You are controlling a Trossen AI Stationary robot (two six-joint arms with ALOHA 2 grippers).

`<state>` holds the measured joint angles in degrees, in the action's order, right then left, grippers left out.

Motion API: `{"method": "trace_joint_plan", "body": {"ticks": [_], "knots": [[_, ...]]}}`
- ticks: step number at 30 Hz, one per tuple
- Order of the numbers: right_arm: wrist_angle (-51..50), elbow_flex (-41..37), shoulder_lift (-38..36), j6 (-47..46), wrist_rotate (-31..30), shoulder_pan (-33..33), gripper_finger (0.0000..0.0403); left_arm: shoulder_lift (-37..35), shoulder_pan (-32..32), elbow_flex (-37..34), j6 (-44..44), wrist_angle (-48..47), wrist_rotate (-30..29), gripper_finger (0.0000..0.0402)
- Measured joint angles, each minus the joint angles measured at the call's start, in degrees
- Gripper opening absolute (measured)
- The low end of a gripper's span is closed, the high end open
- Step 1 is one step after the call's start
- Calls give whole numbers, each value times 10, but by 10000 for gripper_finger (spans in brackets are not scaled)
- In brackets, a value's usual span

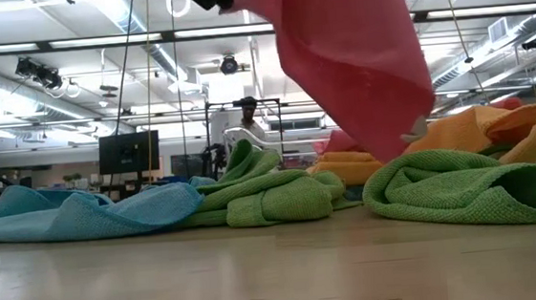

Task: Fold microfiber towels
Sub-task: Fold the pink microfiber cloth

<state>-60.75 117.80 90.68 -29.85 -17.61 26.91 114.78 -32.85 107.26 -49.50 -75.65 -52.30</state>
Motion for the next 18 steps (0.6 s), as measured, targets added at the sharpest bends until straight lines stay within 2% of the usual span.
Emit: {"method": "trace_joint_plan", "body": {"ticks": [6,13,18], "knots": [[1,0,0,20,0,4,8,-2,-9,0,41,71,38,240],[22,0,0,50,2,12,8,-2,-8,0,51,115,49,253],[15,0,-2,65,7,11,8,-9,-9,0,82,143,100,241]]}}
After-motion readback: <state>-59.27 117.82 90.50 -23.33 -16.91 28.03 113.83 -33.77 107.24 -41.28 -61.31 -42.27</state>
